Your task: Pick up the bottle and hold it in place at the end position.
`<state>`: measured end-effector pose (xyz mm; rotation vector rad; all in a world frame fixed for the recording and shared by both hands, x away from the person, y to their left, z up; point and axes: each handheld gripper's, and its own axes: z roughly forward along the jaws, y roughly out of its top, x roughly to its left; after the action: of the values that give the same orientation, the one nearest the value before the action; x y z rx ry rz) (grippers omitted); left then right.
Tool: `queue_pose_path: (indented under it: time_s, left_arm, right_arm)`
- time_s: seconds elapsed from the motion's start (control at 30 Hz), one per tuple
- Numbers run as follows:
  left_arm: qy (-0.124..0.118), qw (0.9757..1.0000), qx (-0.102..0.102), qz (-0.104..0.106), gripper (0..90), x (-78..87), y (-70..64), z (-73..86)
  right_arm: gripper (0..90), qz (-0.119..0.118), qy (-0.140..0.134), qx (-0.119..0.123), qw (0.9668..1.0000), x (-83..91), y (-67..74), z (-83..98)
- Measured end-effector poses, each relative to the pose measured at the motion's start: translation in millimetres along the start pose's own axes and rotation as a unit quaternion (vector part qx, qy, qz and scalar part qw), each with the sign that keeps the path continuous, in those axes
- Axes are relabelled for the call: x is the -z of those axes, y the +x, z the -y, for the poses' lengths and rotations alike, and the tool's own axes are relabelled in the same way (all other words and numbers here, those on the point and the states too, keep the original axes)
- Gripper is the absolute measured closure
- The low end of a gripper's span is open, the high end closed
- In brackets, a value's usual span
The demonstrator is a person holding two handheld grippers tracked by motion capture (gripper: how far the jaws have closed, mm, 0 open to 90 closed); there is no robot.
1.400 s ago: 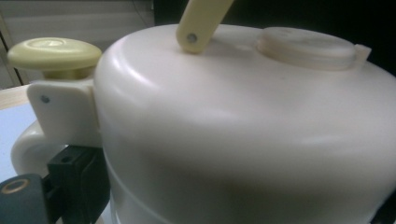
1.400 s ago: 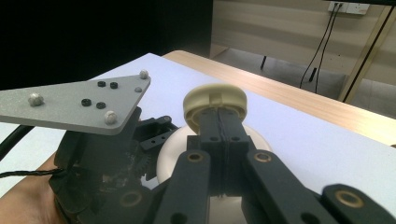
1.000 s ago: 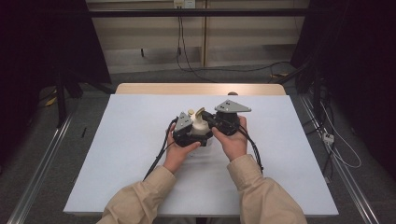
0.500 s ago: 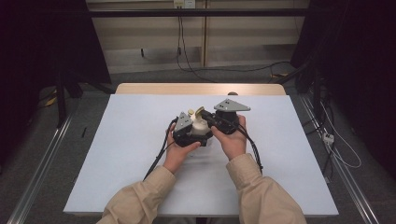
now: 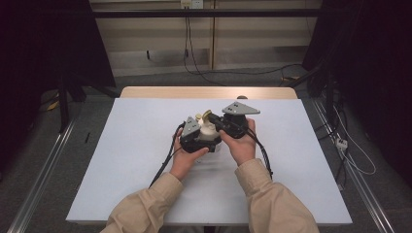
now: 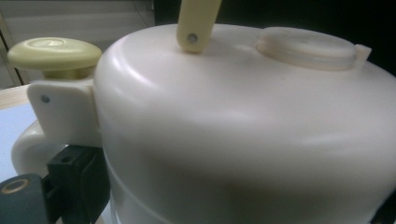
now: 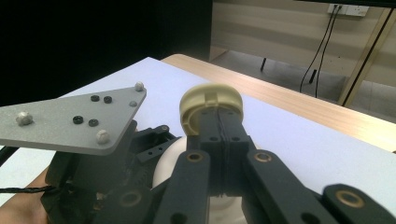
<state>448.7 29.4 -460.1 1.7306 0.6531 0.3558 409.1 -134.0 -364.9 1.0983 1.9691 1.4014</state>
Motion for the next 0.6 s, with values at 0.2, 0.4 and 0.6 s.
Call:
queue_pose_path:
  time_s: [0.2,0.4,0.6]
  left_arm:
    - [0.000,1.0000,0.000,0.000,6.0,-0.1,0.1,0.0]
    - [-0.001,1.0000,0.001,0.000,6.0,0.0,-0.1,0.1]
    - [-0.001,1.0000,0.001,0.000,6.0,0.0,0.1,0.0]
  right_arm:
    - [90.0,-0.002,-0.001,-0.006,1.0000,-2.0,-1.9,0.1]
    - [90.0,-0.004,-0.001,-0.007,1.0000,-3.9,-1.0,-1.1]
    - [89.8,-0.004,0.002,-0.003,1.0000,-8.3,-0.3,-3.2]
